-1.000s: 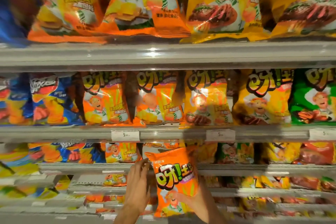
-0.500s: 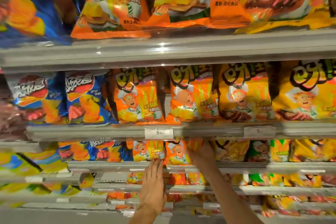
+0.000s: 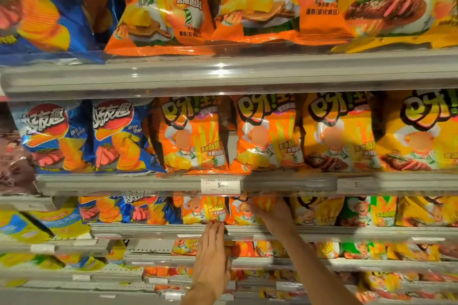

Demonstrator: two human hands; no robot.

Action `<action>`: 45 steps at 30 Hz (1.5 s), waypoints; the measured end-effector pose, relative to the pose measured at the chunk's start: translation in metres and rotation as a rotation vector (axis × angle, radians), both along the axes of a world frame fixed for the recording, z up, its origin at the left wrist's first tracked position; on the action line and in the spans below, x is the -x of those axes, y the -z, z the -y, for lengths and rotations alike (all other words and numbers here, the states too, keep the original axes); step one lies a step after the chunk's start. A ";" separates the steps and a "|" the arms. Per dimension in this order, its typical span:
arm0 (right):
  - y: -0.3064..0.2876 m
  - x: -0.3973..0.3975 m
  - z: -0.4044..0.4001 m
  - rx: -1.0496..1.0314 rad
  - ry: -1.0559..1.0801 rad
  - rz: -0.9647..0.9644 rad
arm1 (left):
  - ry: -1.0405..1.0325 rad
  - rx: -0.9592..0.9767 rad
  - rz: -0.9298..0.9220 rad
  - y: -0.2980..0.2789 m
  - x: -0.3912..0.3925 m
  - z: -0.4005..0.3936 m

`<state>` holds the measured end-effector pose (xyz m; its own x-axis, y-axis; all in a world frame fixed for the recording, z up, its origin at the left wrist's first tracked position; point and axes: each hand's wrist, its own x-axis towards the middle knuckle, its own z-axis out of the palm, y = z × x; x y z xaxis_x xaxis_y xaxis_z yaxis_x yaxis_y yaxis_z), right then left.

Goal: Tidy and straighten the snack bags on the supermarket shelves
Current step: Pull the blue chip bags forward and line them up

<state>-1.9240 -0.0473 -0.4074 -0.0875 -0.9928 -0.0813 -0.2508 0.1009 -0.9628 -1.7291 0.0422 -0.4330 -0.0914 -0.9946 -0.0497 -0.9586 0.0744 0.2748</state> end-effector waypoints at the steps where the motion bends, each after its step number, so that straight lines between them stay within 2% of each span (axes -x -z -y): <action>1: 0.002 -0.002 0.001 -0.012 -0.006 0.004 | 0.002 -0.006 0.000 -0.001 0.000 0.001; 10: 0.003 0.005 0.013 -0.183 -0.113 -0.150 | 0.000 -0.028 0.015 -0.007 0.003 -0.001; 13: 0.006 0.008 0.004 -0.206 -0.119 -0.270 | -0.029 -0.022 0.022 -0.008 0.009 -0.001; 16: 0.005 0.010 -0.004 -0.187 -0.117 -0.322 | -0.062 -0.027 0.043 -0.007 0.020 -0.002; 19: 0.004 0.012 -0.022 -0.079 -0.083 -0.393 | -0.121 -0.039 0.089 -0.006 0.035 -0.002; 21: 0.007 0.018 -0.039 -0.031 -0.068 -0.448 | -0.185 -0.030 0.049 -0.004 0.047 -0.004; 24: 0.011 0.041 -0.067 0.015 -0.059 -0.385 | -0.216 0.042 -0.119 0.002 0.073 -0.011; 26: 0.013 0.063 -0.082 -0.009 -0.023 -0.220 | -0.202 0.062 -0.226 0.010 0.093 -0.013; 28: 0.013 0.093 -0.094 -0.062 0.064 -0.065 | -0.192 -0.020 -0.309 0.011 0.118 -0.011; 30: 0.011 0.130 -0.101 -0.100 0.154 -0.032 | -0.204 -0.057 -0.427 0.009 0.145 -0.007; 33: 0.005 0.193 -0.104 -0.049 0.248 -0.071 | -0.230 -0.037 -0.591 0.000 0.194 -0.002; 39: 0.003 0.324 -0.107 0.024 0.465 -0.210 | -0.245 0.094 -0.741 -0.026 0.300 -0.001; 42: 0.005 0.375 -0.102 0.090 0.533 -0.286 | -0.304 0.116 -0.729 -0.030 0.343 0.005; 45: -0.001 0.411 -0.094 0.078 0.470 -0.312 | -0.344 0.083 -0.738 -0.035 0.370 0.008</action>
